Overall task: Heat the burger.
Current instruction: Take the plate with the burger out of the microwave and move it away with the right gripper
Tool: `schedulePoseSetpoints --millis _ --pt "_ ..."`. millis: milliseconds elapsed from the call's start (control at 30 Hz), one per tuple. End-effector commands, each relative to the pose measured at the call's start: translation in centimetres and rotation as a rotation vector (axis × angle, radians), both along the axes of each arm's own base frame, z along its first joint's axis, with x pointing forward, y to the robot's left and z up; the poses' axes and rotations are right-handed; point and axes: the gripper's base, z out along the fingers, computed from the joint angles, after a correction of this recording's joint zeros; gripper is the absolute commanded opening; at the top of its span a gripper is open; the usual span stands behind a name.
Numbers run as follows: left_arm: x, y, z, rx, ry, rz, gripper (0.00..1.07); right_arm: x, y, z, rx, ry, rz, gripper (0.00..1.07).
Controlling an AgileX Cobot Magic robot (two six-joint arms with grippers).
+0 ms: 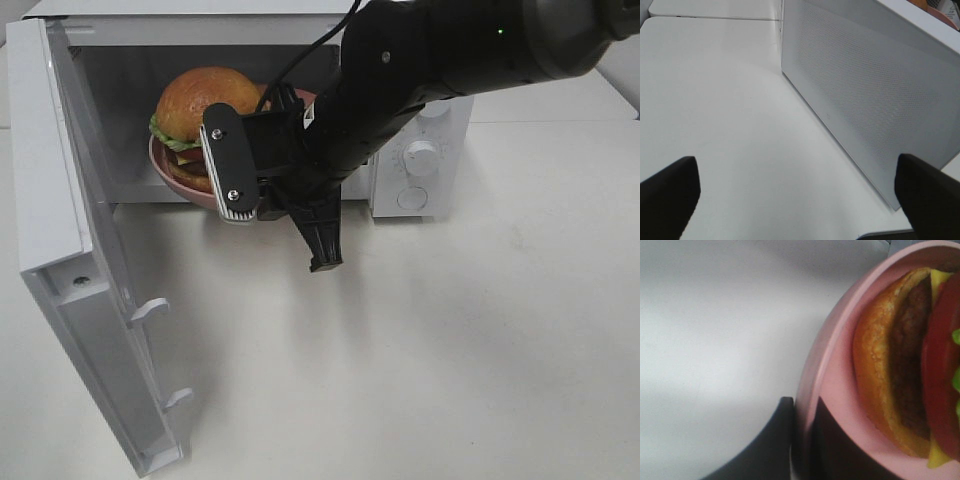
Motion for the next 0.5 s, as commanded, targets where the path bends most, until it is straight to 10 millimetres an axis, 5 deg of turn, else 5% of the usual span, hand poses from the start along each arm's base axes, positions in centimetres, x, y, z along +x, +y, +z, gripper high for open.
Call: schedulePoseSetpoints --millis 33,500 --pt "-0.2 0.0 0.1 -0.007 -0.028 0.000 0.98 -0.3 -0.9 1.9 0.081 -0.071 -0.043 0.00" --pt "-0.2 0.0 0.1 -0.007 -0.028 0.000 0.98 -3.7 -3.1 2.4 0.144 -0.040 -0.067 0.00"
